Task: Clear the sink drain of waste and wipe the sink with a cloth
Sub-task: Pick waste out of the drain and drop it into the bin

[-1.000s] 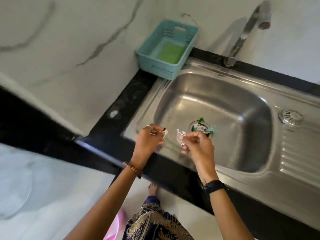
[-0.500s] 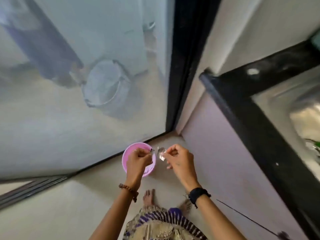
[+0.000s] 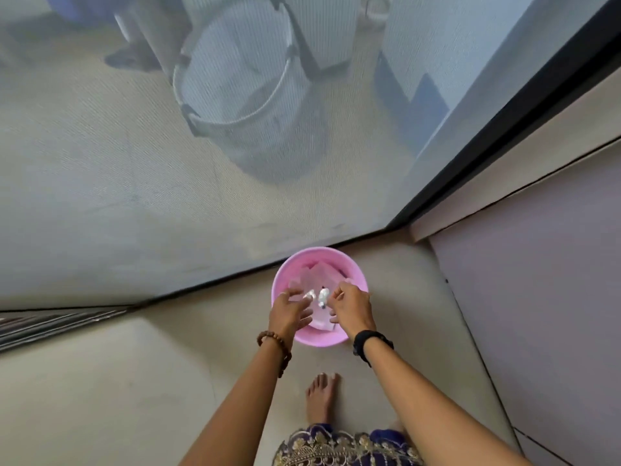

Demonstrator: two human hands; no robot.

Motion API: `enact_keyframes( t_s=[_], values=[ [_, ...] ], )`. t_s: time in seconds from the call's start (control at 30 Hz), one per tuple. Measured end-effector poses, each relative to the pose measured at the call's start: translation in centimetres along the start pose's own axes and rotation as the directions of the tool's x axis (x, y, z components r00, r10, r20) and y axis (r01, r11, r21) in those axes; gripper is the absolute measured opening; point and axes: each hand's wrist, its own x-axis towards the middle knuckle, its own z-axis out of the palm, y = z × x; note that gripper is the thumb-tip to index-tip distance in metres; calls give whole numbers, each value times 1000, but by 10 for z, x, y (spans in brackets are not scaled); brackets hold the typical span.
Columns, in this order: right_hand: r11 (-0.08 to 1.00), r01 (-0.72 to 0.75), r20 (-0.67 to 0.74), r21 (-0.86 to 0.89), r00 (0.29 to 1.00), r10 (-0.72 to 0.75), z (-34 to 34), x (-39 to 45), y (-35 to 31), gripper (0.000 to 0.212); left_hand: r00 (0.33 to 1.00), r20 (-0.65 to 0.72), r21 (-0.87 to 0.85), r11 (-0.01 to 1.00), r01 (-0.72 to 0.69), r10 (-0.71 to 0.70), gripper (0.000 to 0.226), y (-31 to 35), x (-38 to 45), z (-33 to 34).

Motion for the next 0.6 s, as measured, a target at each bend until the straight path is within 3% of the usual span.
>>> enact_keyframes(
  t_s=[0.07,0.13,0.27,0.37,0.47,0.6],
  values=[
    [999,-25,-13,20,1000,25,8,9,7,17,1000,17,-5,1000,8,-8,16,-6,9,0],
    [987,-62,-23,149,998,66,6,4,3,10,1000,-10,-10,1000,-13,13,9,-6,-1,0],
    [865,-106,-39,491,989,143,-33,-40,-31,6,990,29,-264,955,139,-136,26,17,-57,10],
    [658,-136,9,740,981,193,-93,-102,-78,21,980,130,-401,896,189,-149,38,67,-128,30],
    [390,-131,92,912,989,118,-160,-171,-129,34,956,293,-459,872,169,-30,40,130,-212,58],
    [196,88,-79,977,995,-53,-260,-264,-167,37,806,578,-356,928,107,129,43,200,-325,105]
  ],
)
